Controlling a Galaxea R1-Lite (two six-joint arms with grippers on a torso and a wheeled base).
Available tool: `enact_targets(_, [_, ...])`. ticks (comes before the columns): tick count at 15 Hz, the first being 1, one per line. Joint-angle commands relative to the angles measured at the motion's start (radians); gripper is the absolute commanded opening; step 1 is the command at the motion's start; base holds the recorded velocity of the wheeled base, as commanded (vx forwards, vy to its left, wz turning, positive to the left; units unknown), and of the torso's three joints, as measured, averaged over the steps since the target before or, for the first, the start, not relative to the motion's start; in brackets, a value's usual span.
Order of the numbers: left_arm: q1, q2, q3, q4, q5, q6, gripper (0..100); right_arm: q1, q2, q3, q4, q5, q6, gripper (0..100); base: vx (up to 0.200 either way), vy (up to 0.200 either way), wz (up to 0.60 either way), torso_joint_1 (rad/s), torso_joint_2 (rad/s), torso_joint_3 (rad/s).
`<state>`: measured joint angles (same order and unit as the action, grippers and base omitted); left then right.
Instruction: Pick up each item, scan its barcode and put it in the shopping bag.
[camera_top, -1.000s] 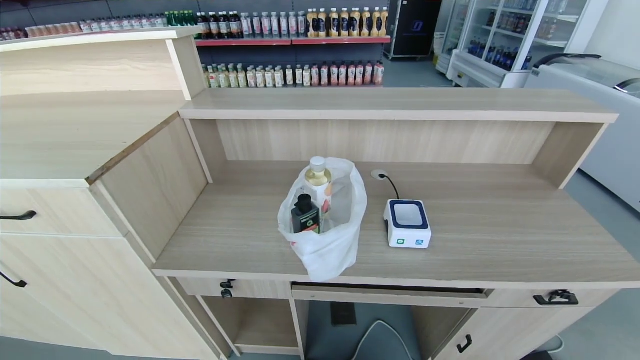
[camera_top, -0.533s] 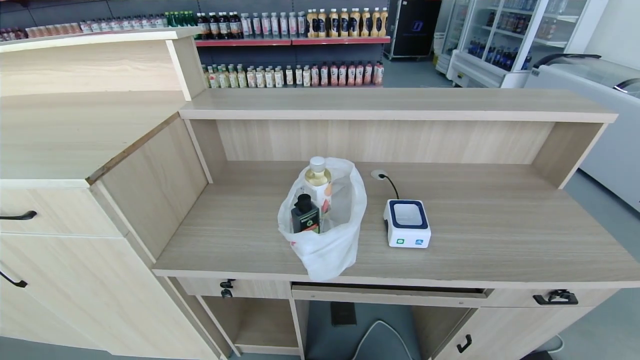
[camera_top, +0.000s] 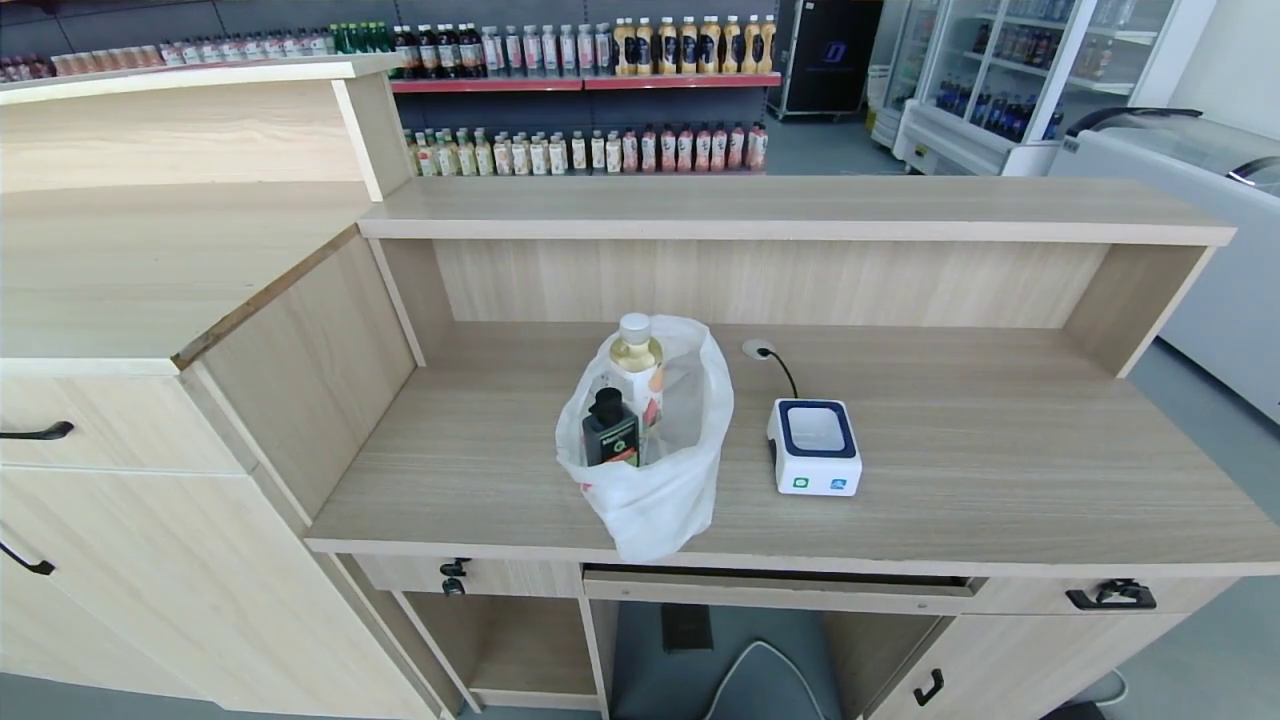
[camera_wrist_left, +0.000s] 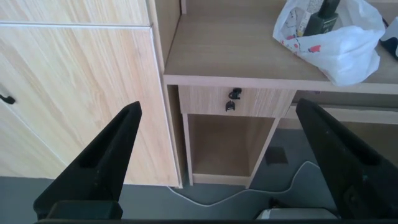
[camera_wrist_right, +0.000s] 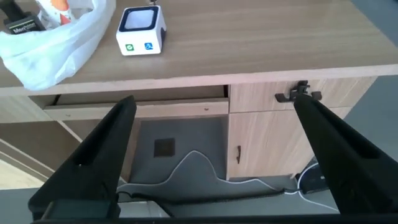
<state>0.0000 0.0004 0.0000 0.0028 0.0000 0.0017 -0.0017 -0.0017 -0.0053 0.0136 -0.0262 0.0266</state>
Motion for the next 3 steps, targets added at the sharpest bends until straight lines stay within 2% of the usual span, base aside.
enact_targets(1, [0.000,0.000,0.000,0.000,0.000,-0.002,100,0.000,0.002,0.001,0.002,0.000,-0.004,100,0.000,0.000,0.00,0.000,0.00,0.000])
enact_targets(3, [0.000,0.000,0.000,0.000,0.000,0.000,100,0.000,0.002,0.001,0.002,0.000,-0.007,100,0.000,0.000,0.00,0.000,0.00,0.000])
